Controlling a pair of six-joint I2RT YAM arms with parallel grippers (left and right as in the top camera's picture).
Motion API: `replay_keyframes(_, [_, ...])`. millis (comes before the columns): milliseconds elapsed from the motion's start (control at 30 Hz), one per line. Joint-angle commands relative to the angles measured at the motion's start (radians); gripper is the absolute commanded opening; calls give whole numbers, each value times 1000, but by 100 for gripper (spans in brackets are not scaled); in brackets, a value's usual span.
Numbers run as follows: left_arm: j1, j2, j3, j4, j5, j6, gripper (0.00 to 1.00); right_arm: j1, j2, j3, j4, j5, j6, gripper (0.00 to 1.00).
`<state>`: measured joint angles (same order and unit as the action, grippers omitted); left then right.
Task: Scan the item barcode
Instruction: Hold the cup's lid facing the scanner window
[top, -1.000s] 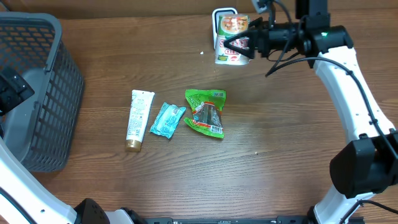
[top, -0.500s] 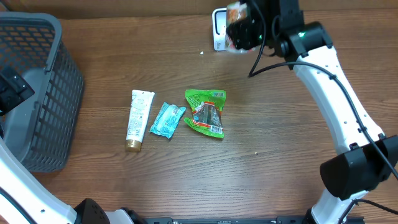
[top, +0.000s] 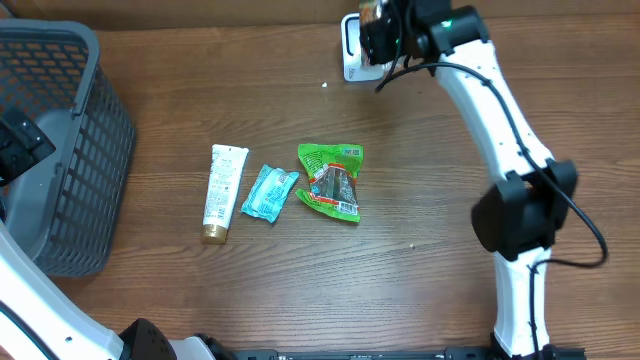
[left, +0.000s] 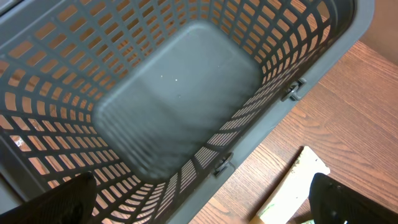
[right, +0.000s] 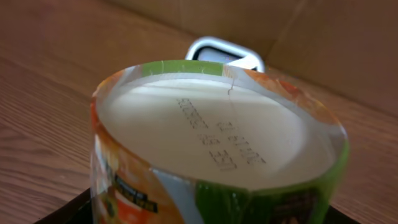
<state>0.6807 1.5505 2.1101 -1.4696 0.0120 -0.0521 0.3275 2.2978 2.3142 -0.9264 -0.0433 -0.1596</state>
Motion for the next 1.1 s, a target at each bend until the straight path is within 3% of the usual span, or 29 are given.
replay_keyframes(0, [0, -7, 12, 3, 4, -7, 100, -1, 47, 39, 20, 18, -54, 71])
replay_keyframes(533, [0, -7, 12, 3, 4, -7, 100, -2, 147, 37, 181, 43, -84, 71])
replay_keyframes(1067, [0, -7, 12, 3, 4, -7, 100, -10, 154, 30, 108, 80, -85, 71])
